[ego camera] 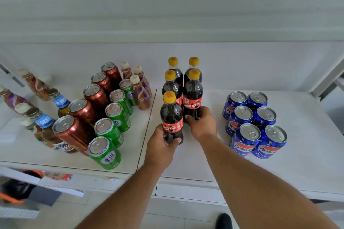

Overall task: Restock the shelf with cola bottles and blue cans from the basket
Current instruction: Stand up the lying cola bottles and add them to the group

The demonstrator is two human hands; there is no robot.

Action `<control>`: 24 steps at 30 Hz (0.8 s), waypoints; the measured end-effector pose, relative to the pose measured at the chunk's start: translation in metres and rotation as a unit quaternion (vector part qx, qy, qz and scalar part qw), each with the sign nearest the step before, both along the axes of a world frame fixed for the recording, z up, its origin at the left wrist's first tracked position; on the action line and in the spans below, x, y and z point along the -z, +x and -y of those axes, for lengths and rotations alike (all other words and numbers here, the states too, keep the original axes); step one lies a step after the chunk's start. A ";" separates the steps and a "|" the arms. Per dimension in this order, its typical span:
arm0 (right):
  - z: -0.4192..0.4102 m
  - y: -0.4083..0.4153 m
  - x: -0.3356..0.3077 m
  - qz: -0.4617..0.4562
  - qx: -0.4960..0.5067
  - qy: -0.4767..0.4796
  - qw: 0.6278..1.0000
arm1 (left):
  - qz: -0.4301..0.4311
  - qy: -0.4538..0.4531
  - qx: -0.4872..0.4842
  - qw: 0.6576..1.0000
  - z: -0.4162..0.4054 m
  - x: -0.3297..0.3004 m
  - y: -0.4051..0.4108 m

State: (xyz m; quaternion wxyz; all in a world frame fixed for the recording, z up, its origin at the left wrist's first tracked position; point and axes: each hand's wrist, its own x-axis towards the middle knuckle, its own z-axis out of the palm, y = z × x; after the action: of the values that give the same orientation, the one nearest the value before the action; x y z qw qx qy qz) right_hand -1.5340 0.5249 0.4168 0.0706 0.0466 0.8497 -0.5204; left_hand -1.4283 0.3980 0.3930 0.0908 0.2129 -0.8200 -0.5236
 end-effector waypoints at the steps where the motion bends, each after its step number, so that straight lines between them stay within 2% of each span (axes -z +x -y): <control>1: 0.000 0.000 0.000 0.002 0.000 -0.002 1.000 | 0.001 0.000 0.002 1.000 0.000 0.000 0.000; 10: -0.010 0.024 -0.013 0.009 -0.012 0.005 1.000 | 0.004 0.015 0.008 1.000 0.002 0.001 -0.003; 17: -0.015 0.078 0.005 0.037 -0.039 -0.007 0.999 | 0.019 0.084 0.034 0.996 0.017 -0.005 0.001; 24: -0.002 0.087 0.002 0.063 -0.073 -0.037 0.995 | -0.002 0.127 0.025 0.992 0.024 -0.008 0.008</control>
State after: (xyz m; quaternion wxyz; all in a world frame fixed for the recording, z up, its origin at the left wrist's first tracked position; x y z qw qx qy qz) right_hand -1.4471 0.5270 0.4146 0.1640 0.0144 0.8249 -0.5407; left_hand -1.4203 0.3743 0.4007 0.0514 0.2013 -0.7515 -0.6261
